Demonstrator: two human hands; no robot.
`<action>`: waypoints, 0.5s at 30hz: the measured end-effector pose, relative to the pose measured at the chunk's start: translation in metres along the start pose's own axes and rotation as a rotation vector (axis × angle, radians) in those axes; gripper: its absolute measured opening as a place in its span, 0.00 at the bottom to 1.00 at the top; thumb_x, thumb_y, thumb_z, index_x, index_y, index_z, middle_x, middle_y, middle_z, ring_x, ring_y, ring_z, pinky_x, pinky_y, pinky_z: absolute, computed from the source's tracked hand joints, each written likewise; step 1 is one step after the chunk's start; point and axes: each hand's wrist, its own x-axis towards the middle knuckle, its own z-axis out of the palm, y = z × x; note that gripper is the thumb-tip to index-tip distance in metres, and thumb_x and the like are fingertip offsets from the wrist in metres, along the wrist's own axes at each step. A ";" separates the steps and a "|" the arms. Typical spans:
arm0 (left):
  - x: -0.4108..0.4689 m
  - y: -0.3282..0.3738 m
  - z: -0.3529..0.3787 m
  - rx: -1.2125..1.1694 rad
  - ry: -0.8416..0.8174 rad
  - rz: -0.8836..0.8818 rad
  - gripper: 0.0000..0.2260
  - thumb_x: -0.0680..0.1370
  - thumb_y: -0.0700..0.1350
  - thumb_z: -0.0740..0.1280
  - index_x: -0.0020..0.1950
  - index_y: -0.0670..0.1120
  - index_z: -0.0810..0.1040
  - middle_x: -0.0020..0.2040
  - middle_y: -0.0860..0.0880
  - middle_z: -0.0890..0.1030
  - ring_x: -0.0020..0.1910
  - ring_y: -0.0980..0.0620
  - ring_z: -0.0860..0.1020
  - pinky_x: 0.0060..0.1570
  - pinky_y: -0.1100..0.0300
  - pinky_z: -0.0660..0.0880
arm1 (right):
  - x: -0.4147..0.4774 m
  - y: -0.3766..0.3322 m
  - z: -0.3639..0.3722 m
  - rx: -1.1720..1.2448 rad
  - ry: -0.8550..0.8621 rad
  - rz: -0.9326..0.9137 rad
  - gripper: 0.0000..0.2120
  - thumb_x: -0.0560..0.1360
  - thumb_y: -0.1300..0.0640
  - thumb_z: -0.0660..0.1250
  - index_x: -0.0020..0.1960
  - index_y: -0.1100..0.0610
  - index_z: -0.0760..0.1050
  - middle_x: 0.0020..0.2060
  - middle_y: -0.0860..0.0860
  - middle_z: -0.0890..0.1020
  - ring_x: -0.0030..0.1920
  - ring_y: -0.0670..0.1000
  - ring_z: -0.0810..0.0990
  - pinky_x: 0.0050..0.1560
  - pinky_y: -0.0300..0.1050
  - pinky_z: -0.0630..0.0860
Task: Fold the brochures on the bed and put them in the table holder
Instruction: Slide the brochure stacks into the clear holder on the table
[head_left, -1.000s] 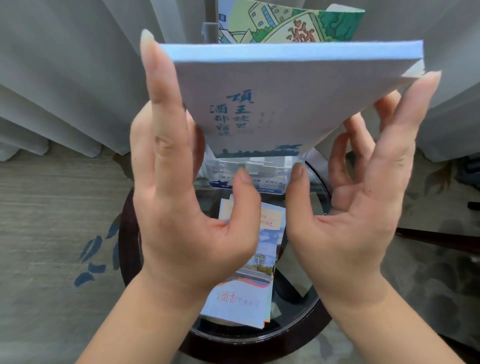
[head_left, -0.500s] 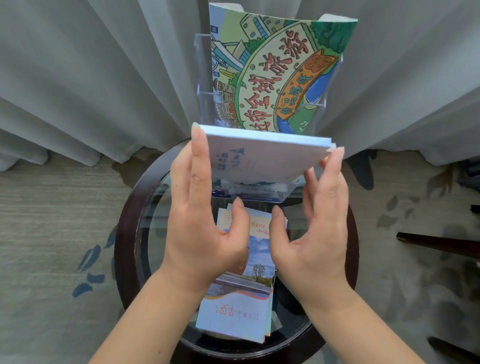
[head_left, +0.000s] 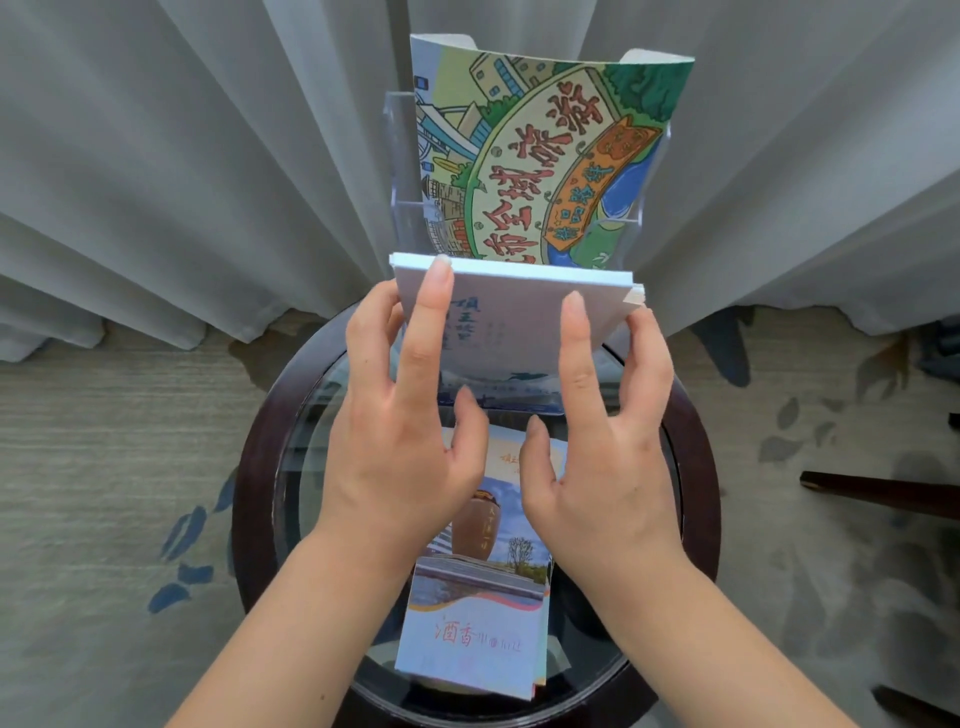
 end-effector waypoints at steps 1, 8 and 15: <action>0.001 0.002 -0.001 0.008 0.002 -0.004 0.41 0.73 0.35 0.72 0.80 0.49 0.54 0.73 0.37 0.63 0.73 0.47 0.65 0.61 0.70 0.69 | 0.002 -0.002 0.000 -0.016 -0.004 -0.003 0.48 0.73 0.69 0.71 0.83 0.49 0.49 0.80 0.66 0.49 0.82 0.64 0.52 0.59 0.60 0.81; 0.024 0.003 0.001 0.120 -0.036 -0.055 0.42 0.72 0.34 0.70 0.82 0.45 0.55 0.79 0.39 0.57 0.75 0.45 0.65 0.52 0.58 0.77 | 0.025 -0.004 0.008 -0.218 -0.094 -0.028 0.42 0.75 0.63 0.70 0.83 0.61 0.52 0.82 0.63 0.40 0.82 0.65 0.38 0.80 0.67 0.50; 0.040 0.003 0.021 0.370 -0.083 -0.003 0.39 0.77 0.45 0.68 0.82 0.40 0.51 0.80 0.29 0.44 0.81 0.32 0.49 0.79 0.43 0.56 | 0.045 -0.003 0.019 -0.346 -0.153 -0.106 0.42 0.78 0.58 0.65 0.84 0.59 0.46 0.80 0.55 0.35 0.81 0.58 0.34 0.80 0.58 0.37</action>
